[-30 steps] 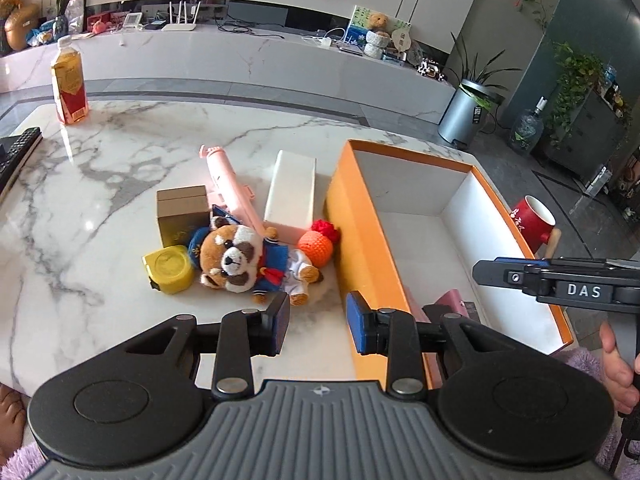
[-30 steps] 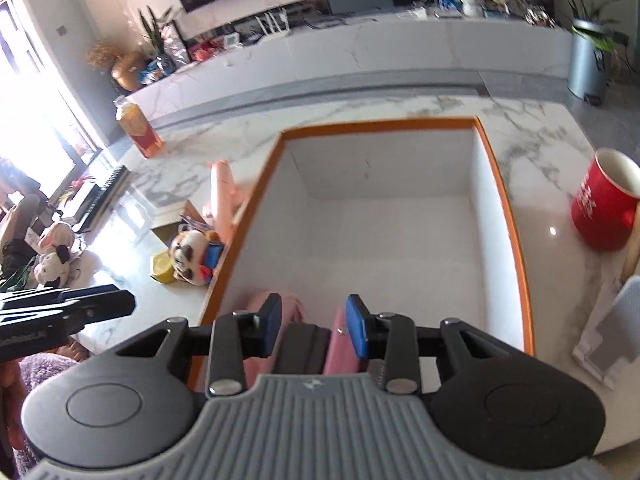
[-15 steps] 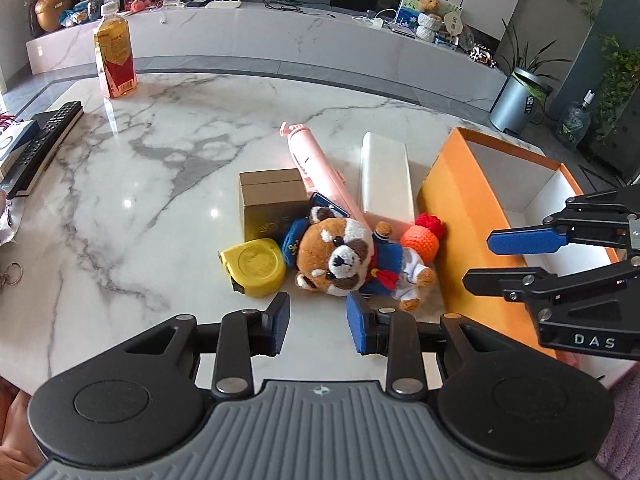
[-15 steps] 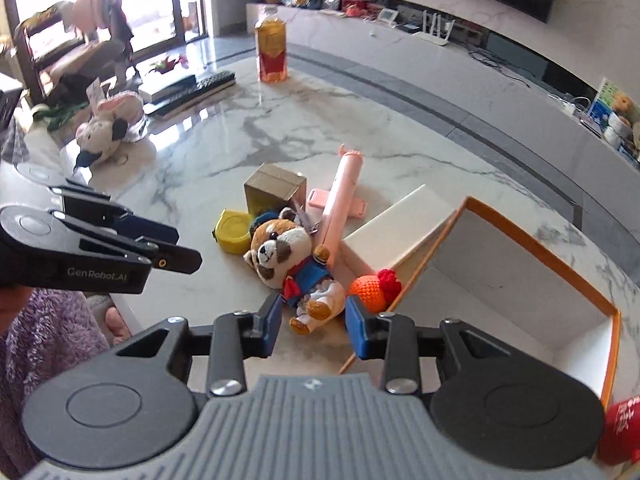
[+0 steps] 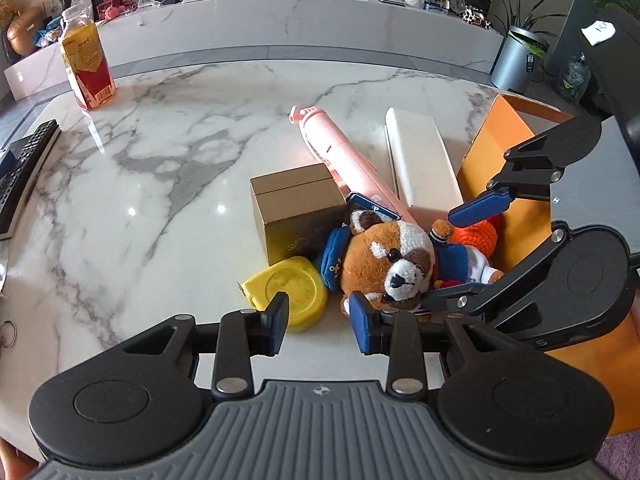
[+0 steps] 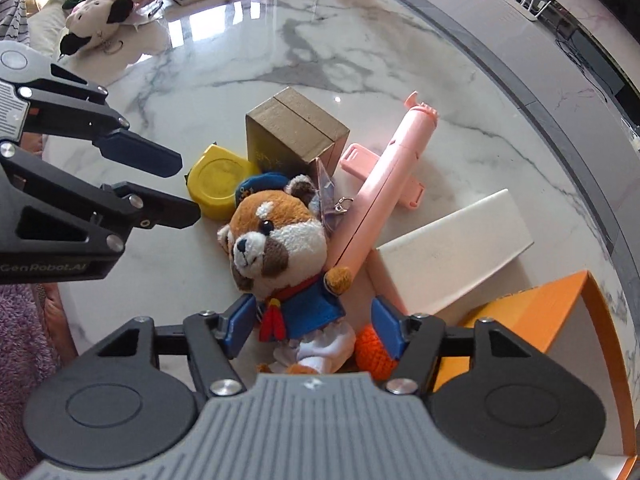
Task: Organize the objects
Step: 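Grasp the small brown cardboard box with the left gripper while the right grasps the red panda plush, then carry the brown box with the left gripper while the right carries the plush over the shoe box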
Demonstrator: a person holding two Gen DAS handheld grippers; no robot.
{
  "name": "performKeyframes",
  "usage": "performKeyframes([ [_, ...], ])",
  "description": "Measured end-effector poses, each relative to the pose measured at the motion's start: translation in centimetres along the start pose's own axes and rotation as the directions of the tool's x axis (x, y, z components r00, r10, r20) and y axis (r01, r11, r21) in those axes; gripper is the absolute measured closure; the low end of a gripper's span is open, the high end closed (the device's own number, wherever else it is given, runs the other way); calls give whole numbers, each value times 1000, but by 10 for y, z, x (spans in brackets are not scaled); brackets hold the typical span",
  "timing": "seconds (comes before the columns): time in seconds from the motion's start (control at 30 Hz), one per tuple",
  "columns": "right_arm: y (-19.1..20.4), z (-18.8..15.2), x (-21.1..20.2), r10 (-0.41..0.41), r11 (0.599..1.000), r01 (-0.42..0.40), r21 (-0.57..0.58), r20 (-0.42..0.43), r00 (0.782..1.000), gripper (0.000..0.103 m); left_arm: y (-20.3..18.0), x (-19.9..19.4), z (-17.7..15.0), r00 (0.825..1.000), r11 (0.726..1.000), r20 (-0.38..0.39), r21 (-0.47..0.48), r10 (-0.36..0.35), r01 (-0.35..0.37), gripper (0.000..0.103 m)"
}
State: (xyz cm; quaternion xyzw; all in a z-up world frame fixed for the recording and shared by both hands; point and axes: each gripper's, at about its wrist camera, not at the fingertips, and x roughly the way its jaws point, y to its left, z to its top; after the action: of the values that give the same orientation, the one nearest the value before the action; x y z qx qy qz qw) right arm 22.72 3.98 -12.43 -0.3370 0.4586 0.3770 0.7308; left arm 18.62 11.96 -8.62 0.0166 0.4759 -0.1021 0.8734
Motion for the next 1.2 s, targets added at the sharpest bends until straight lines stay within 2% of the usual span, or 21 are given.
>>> performKeyframes([
  [0.13,0,7,10,29,1000,-29,11,-45,999,38,2,3,8,999,997,36,68,18,-20,52],
  [0.17,0,7,11,31,1000,-30,7,-52,998,41,2,3,10,999,995,45,96,25,-29,51],
  [0.2,1,7,14,41,999,-41,1,-63,997,54,2,4,12,998,992,51,123,34,-40,51],
  [0.3,3,4,13,39,999,-39,-6,-59,998,59,0,8,19,996,972,70,224,51,-65,47],
  [0.4,4,1,7,50,999,-50,11,-53,997,63,-2,13,23,995,940,79,332,55,-78,44],
  [0.6,-3,-4,-14,68,994,-66,84,-29,997,64,-3,33,29,996,848,61,524,57,-81,38],
  [0.7,-7,-7,-20,93,988,-89,128,-26,995,64,-5,40,35,996,789,65,609,55,-83,33],
  [0.77,-8,-9,-21,96,986,-91,138,-29,995,64,-7,43,41,998,742,55,668,33,-61,26],
  [0.9,-7,-11,-21,93,986,-87,144,-33,995,63,-13,55,49,1000,672,-26,740,9,13,26],
  [0.97,-8,-13,-20,99,984,-92,155,-34,995,63,-15,63,53,998,663,-58,748,12,35,26],
  [1.07,-10,-13,-19,106,980,-100,172,-30,994,63,-16,74,59,995,681,-99,730,16,62,26],
  [1.2,-12,-15,-21,101,977,-95,193,-19,995,63,-19,78,60,994,701,-104,711,32,52,31],
])
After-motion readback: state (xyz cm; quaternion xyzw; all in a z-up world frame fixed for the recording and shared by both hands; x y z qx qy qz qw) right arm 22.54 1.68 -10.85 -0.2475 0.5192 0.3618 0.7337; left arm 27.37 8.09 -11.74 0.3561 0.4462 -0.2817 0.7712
